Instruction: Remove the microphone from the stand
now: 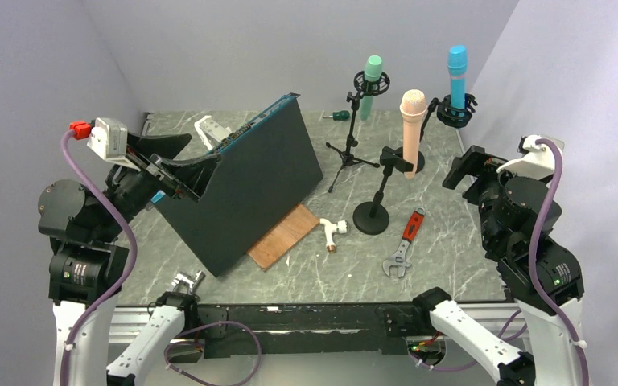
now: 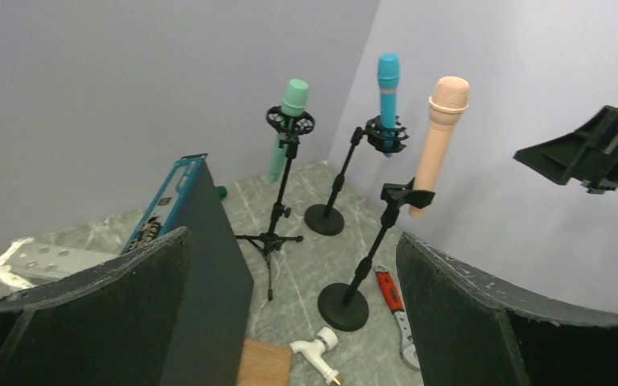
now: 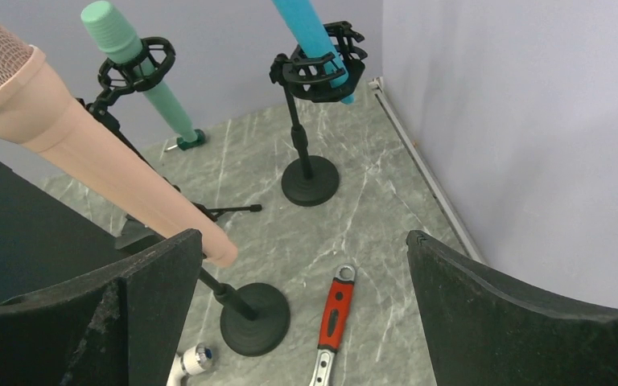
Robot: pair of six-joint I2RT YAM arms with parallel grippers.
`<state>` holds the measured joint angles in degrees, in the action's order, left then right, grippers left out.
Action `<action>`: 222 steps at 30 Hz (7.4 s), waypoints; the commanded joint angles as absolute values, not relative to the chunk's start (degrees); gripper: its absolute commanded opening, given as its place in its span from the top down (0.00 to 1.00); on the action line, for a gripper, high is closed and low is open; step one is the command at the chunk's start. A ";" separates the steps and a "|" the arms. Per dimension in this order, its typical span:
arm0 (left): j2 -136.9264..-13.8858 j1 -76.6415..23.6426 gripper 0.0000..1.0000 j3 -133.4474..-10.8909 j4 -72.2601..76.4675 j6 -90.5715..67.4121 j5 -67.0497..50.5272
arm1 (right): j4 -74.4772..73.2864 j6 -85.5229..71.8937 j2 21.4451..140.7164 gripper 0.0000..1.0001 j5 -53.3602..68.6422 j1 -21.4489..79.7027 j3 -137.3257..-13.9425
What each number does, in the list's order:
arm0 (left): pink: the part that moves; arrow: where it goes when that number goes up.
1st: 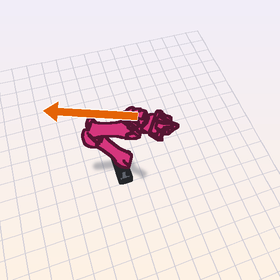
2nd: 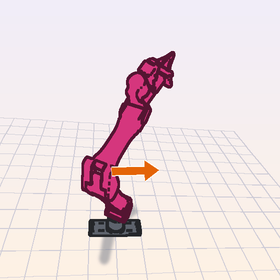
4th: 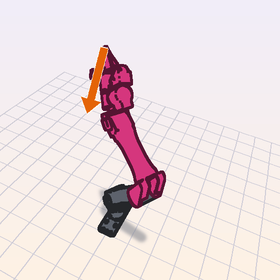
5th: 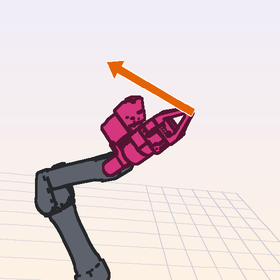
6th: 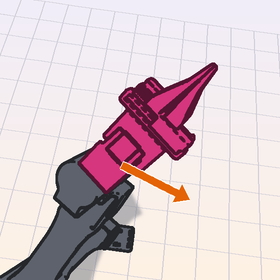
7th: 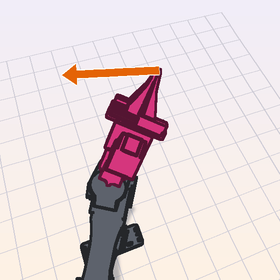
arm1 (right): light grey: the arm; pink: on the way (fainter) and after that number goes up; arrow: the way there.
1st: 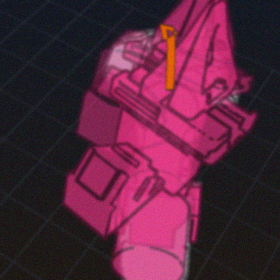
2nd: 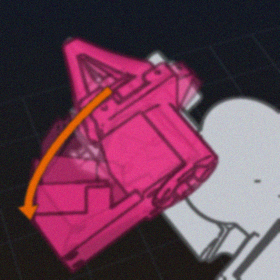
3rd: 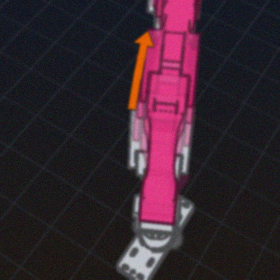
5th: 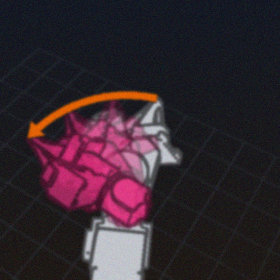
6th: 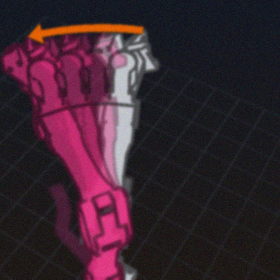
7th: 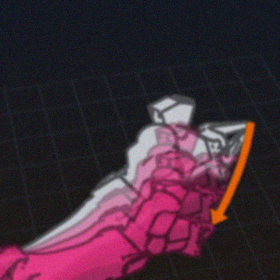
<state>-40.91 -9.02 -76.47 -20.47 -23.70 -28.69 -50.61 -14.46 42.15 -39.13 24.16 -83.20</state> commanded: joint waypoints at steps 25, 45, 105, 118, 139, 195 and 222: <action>-51.43 -38.48 0.01 -63.78 -4.60 -28.05 -29.53 | -32.34 -2.80 53.09 0.02 -15.00 23.86 -79.86; -61.23 -54.67 0.00 -62.57 -0.51 -25.99 -18.58 | -22.28 -1.35 56.06 0.30 -16.14 23.91 -70.89; -100.22 -47.15 0.01 -95.16 1.31 -5.02 -33.49 | -21.41 -2.88 51.94 1.00 -8.63 23.90 -64.30; -109.48 -46.72 0.05 -104.66 -1.15 2.25 -46.66 | -21.38 -2.21 51.47 1.00 -9.63 24.04 -63.98; -110.15 -46.73 0.66 -101.78 4.56 0.44 -43.64 | -22.04 -2.23 52.48 1.00 -10.28 23.99 -65.05; -114.00 -42.72 0.96 -102.60 15.68 -10.11 -54.84 | -23.07 -1.23 54.78 1.00 -11.36 23.99 -67.80; -110.92 -42.79 0.34 -102.35 7.66 -12.21 -48.91 | -27.04 -2.36 51.03 1.00 -11.69 24.00 -82.00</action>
<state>-113.30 -42.72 -99.96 12.34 -10.13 -50.92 -27.05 0.19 53.15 -14.94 23.77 -80.42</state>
